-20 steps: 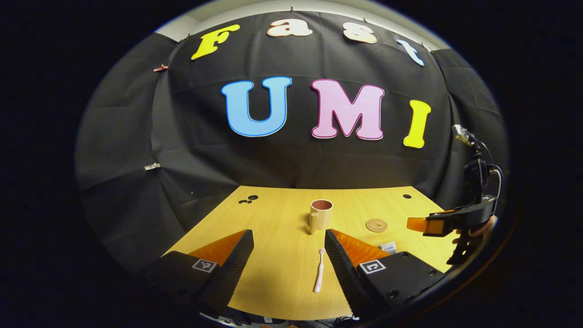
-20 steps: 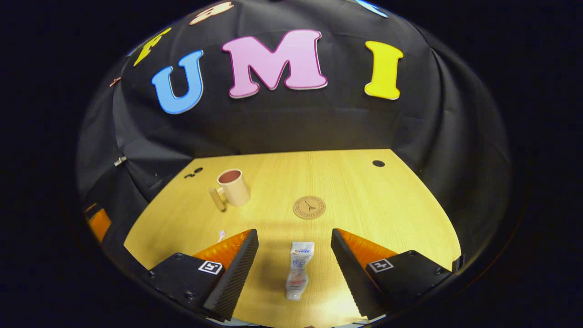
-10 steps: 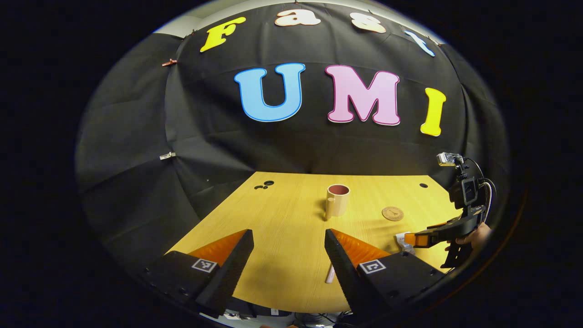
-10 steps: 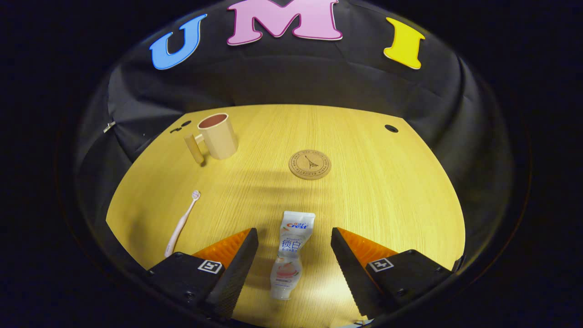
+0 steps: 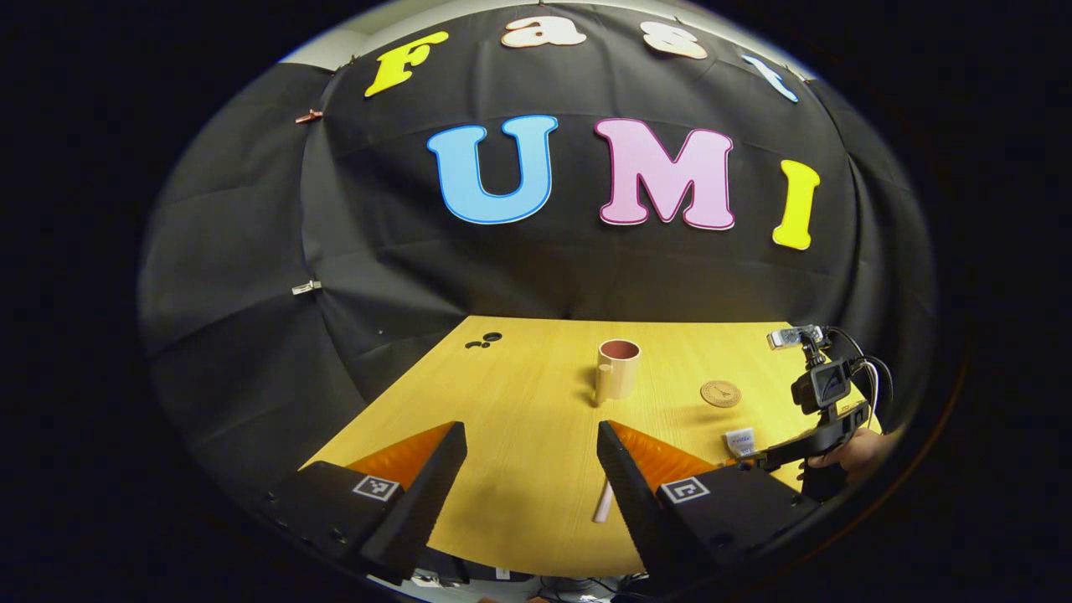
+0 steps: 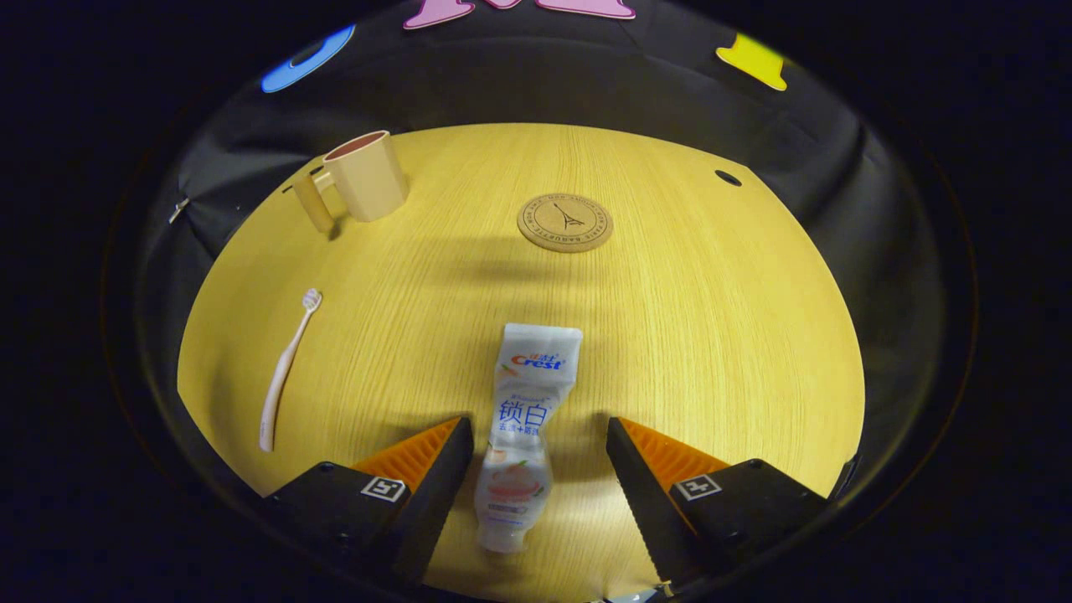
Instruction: Put the toothbrush and toothpaste on the desktop into the cup, then pick up the cup and place it on the coaster on the desktop.
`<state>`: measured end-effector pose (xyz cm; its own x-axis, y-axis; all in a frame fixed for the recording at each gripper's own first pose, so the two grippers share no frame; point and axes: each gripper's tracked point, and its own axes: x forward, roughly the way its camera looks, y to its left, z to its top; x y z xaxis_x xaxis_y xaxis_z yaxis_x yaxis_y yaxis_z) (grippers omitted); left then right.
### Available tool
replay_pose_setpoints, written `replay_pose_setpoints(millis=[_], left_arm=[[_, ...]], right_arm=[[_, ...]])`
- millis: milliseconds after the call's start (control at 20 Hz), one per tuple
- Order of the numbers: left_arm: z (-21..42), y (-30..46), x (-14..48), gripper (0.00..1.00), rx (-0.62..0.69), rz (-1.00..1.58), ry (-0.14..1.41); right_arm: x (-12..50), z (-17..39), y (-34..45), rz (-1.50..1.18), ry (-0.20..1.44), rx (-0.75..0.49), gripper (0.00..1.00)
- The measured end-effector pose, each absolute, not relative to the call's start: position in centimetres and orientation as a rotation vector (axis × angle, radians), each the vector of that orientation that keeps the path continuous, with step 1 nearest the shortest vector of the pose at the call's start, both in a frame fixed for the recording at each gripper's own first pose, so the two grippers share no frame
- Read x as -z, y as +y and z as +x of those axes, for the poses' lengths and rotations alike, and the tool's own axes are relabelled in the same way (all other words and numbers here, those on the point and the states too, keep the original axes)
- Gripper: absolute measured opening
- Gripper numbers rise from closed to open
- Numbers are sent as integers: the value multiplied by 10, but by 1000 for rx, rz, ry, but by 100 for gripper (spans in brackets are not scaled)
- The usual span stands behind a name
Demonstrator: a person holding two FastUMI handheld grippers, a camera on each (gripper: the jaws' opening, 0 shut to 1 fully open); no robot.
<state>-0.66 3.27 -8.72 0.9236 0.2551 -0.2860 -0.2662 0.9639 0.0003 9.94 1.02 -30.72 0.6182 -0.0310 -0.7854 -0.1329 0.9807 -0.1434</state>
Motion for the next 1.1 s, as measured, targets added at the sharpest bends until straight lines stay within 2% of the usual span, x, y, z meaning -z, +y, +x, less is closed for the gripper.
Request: replay_pose_setpoints(millis=[200,250,300,350,400,500,600,650,700,750,800,850,900,950,1050,1100], left_arm=[[-9,37,91,98,-276,-40,299],[-9,37,92,98,-278,-45,300],[-10,38,93,98,-280,-48,302],[-11,39,94,98,-283,-51,303],[-11,39,94,97,-283,-54,304],[-12,38,98,98,-283,-59,310],[-12,37,102,98,-279,-61,318],[-12,37,105,98,-279,-61,322],[-11,37,106,98,-279,-61,324],[-10,37,108,98,-279,-63,326],[-10,36,109,98,-279,-70,328],[-10,34,111,98,-278,-77,332],[-9,32,112,98,-276,-84,334],[-9,31,115,98,-276,-87,338],[-7,29,117,98,-277,-82,346],[-6,27,119,98,-274,-76,353]], right_arm=[[310,99,20,-172,918,-79,93],[309,100,21,-171,915,-77,87],[311,99,24,-174,926,-81,75],[310,100,26,-175,922,-84,70],[308,99,27,-177,925,-90,58],[310,97,26,-182,942,-96,47],[310,98,27,-184,973,-105,44],[312,97,27,-199,993,-115,49],[312,98,27,-216,1006,-128,44],[312,98,27,-220,1010,-135,49],[312,98,27,-216,1013,-135,44],[311,99,27,-212,1011,-136,49],[312,99,27,-210,1018,-140,40],[312,100,27,-205,1014,-143,34],[311,99,26,-183,1025,-159,34],[311,99,25,-171,1032,-168,30]])
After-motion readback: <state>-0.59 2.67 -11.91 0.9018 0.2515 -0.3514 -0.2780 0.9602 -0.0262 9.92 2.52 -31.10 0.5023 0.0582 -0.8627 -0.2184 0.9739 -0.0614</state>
